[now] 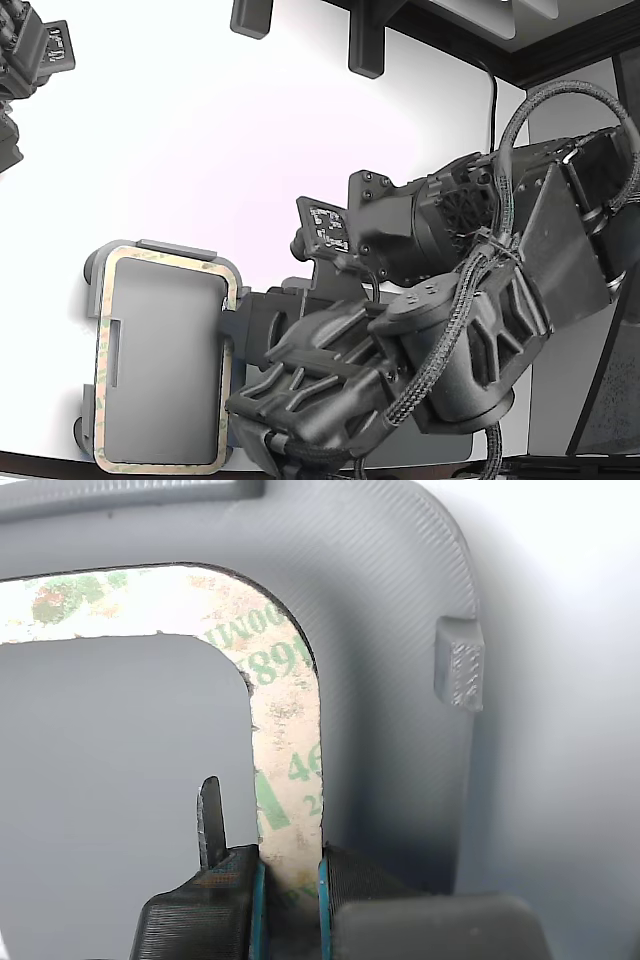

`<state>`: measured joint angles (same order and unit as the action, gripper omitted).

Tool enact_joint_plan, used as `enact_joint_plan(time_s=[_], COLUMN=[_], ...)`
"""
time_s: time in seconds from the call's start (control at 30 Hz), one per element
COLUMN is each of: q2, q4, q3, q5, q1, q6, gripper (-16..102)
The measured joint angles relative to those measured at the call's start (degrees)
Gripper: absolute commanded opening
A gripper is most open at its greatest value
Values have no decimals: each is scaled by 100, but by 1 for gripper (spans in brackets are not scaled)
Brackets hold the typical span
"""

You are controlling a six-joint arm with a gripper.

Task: Move top rectangular frame to the holder.

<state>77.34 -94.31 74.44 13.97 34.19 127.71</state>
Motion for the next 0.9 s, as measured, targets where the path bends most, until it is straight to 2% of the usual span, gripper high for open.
enact_joint_plan(time_s=[0.9], q2=[176], q4=[0], q3=[378], q5=[-246], q1=[-132], q6=[35], gripper=[-11])
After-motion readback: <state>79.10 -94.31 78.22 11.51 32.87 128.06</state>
